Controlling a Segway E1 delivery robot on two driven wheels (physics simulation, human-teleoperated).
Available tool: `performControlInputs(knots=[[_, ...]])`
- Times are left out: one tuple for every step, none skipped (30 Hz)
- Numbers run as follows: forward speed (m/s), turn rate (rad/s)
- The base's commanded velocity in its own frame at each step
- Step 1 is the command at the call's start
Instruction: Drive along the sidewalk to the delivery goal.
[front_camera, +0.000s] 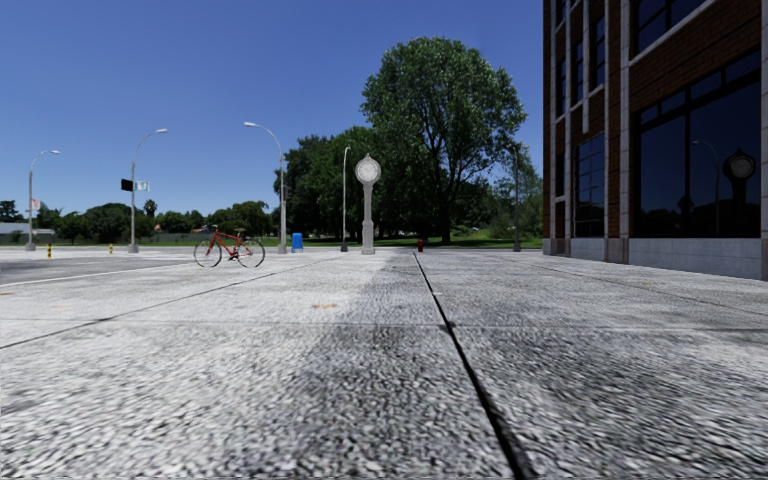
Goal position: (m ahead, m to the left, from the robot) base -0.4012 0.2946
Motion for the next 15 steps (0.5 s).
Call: performControlInputs(knots=[[0.0,0.0],[0.0,0.0],[0.0,0.0],[0.0,0.0],[0.0,0.0],[0.0,0.0],[0.0,0.0],[0.0,0.0],[0.0,0.0],[0.0,0.0],[0.0,0.0],[0.0,0.0],[0.0,0.0],[0.0,0.0],[0.0,0.0]])
